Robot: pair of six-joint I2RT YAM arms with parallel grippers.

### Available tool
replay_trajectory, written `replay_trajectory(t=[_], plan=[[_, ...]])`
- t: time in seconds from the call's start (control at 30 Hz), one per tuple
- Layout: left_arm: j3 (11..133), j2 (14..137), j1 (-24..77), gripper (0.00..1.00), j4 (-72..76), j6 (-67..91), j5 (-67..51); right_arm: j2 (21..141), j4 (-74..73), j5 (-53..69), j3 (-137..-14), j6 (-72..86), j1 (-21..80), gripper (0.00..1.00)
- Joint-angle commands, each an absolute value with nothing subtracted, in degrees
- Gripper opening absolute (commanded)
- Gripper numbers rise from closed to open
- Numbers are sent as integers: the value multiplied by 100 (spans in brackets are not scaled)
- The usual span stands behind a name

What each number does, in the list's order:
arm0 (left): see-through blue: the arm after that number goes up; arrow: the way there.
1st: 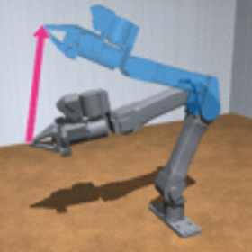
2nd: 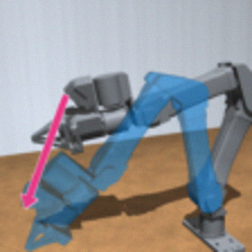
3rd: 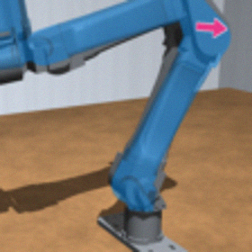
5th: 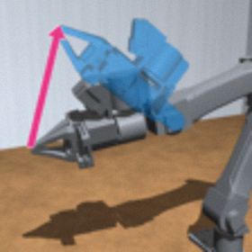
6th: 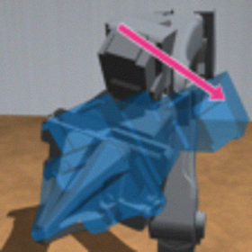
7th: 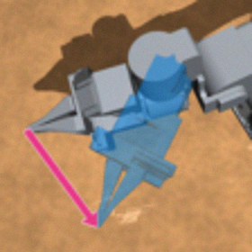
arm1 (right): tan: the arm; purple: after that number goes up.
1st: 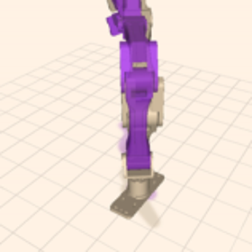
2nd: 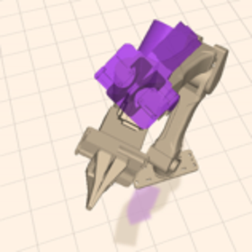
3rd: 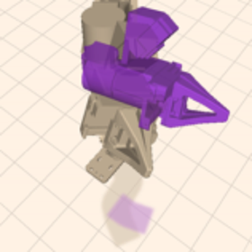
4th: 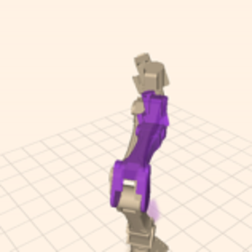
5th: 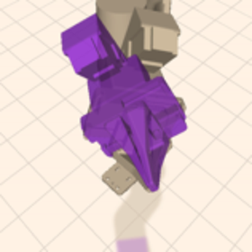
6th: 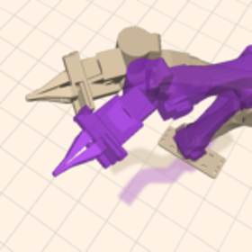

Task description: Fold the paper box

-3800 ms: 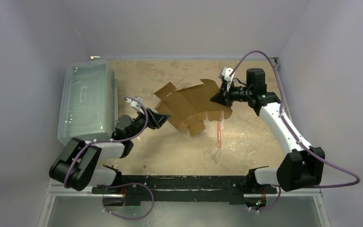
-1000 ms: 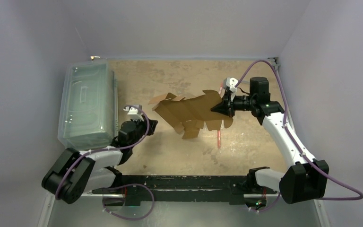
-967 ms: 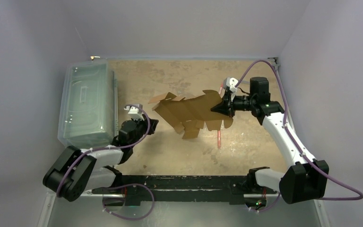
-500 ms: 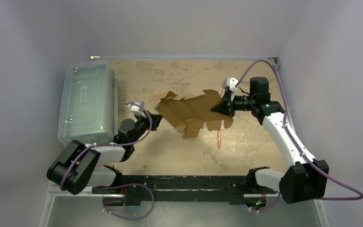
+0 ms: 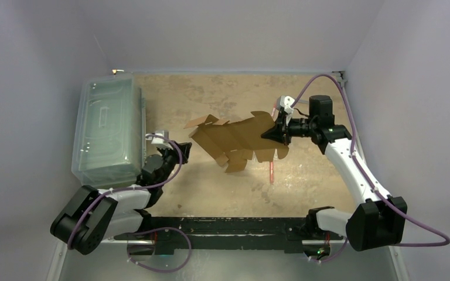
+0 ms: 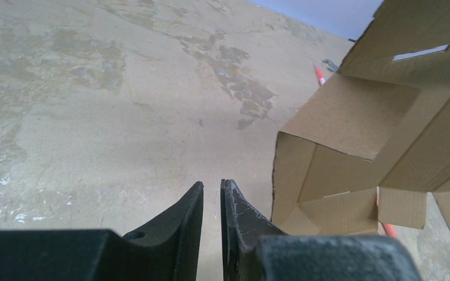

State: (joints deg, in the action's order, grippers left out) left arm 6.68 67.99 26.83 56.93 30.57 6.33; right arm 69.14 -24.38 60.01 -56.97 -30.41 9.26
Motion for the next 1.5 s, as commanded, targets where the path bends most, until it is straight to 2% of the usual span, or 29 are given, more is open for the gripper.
replay_trajectory(t=[0.0,0.8,1.27,1.47], plan=[[677,6974,2707,17,5897,3000,927,6891,-2313,6195,-5836,-2980,931,0],[929,8739,2896,19,9054,3045,-1024,6996,-2160,6072,-5766,-2826,938,0],[1253,8983,2909,29,9115,3109,-1148,6996,-2044,5992,-5711,-2717,958,0],[1280,8411,2903,31,7797,3531,-841,7068,-1829,5689,-5652,-2479,960,0]])
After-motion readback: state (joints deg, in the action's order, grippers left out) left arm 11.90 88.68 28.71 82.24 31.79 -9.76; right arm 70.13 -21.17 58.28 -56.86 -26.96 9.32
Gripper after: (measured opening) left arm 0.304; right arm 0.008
